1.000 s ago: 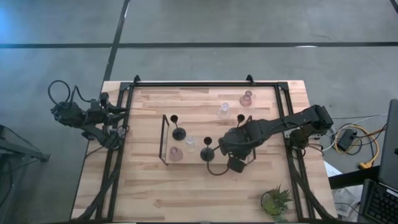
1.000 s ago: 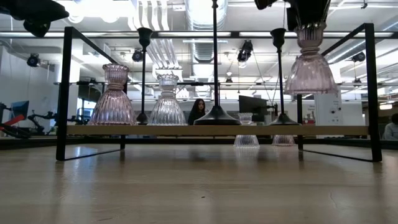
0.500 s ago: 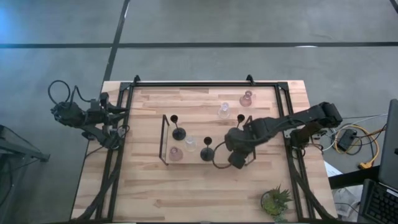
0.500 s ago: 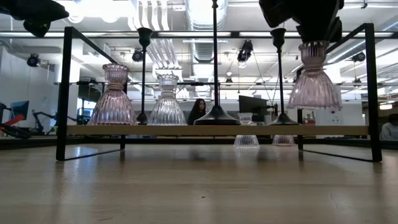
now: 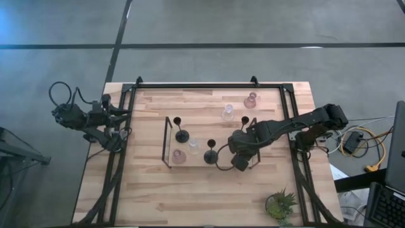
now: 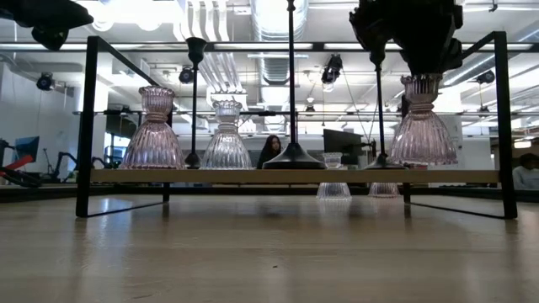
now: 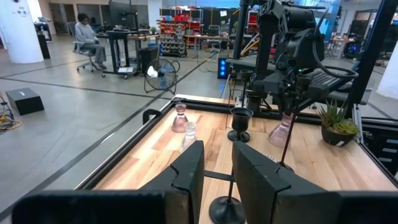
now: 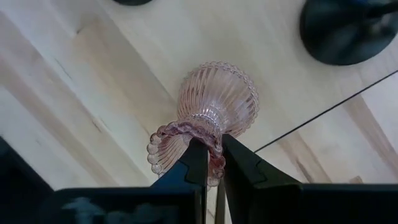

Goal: Pick & Place candle stick holders
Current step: Put the bottom pink glass candle holder on the shelf

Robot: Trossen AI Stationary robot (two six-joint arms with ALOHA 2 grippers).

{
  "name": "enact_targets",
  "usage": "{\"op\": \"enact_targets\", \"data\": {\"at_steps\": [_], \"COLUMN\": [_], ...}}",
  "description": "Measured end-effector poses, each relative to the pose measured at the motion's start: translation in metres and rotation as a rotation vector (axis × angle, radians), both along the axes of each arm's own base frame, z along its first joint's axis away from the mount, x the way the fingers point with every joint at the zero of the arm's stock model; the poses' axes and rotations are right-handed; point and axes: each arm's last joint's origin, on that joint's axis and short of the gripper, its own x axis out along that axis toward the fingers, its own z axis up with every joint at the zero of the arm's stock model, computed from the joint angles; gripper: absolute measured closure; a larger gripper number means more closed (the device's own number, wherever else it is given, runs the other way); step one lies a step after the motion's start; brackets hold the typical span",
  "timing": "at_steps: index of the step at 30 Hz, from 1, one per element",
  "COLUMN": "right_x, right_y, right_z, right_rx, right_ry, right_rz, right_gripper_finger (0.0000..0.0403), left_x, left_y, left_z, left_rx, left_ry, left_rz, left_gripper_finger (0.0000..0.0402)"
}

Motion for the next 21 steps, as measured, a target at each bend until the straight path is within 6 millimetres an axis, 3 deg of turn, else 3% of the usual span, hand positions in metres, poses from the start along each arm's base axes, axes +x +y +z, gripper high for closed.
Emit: {"op": "enact_targets", "data": {"at_steps": [21], "right_x": [-0.0007], "right_y": [-0.0058], "right_z": [-0.0054], "right_rx": [-0.012], "right_ry": [0.013], "right_rz": [-0.008], "right_gripper_finger": [0.0385], "left_x": [0.0000], "left_y": [0.0000], "left_z": [0.0000], "left_rx": [0.000], "left_ry": [0.000], "left_rz": [0.000], "left_gripper_finger": [0.0313]}}
